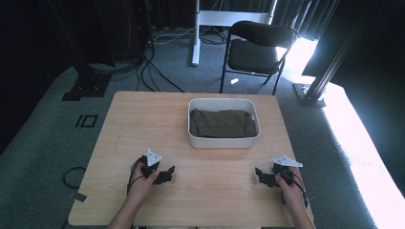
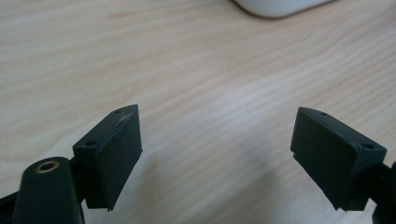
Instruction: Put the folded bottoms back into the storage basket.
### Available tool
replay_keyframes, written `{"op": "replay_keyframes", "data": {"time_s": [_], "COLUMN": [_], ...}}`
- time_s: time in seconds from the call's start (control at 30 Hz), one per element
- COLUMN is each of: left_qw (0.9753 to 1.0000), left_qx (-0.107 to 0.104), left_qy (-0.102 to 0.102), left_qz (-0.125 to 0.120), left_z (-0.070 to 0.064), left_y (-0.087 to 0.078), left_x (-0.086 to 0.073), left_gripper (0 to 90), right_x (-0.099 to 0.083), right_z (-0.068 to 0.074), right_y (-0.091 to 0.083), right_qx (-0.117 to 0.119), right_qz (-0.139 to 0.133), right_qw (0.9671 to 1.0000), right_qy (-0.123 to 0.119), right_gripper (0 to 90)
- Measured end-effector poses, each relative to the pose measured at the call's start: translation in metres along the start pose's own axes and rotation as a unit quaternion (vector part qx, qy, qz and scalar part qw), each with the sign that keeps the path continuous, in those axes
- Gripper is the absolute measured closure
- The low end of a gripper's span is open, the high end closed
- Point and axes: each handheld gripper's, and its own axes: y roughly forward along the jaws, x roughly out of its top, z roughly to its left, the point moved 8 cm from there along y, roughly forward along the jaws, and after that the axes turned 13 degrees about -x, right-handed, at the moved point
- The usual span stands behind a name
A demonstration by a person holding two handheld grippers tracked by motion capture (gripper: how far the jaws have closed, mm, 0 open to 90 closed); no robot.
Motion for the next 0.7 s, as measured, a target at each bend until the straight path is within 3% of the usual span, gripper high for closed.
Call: {"op": "replay_keyframes", "data": {"time_s": [0.13,0.2,0.43,0.6,0.7], "left_qw": [0.9998,0.9992,0.9964,0.995,0.9925], "left_qx": [0.018,0.036,0.068,0.079,0.094], "left_qy": [-0.006,-0.009,-0.045,-0.057,-0.074], "left_qz": [0.005,0.016,0.024,0.023,0.025], "left_z": [0.007,0.014,0.03,0.032,0.035], "left_y": [-0.006,-0.01,-0.019,-0.019,-0.019], "left_x": [-0.006,-0.011,-0.019,-0.018,-0.019], "left_gripper": [17.9,17.9,16.2,14.3,7.5], "right_x": [-0.006,-0.007,-0.011,-0.014,-0.014], "right_z": [-0.009,-0.014,-0.026,-0.026,-0.026], "right_y": [-0.001,-0.001,0.001,0.002,0.002], "right_qx": [-0.025,-0.037,-0.066,-0.06,-0.059], "right_qz": [0.003,0.004,0.018,0.039,0.039], "right_qw": [0.9997,0.9993,0.9976,0.997,0.997], "right_qy": [0.007,0.007,0.011,0.029,0.03], "right_gripper": [12.6,12.6,13.4,13.1,12.7]}}
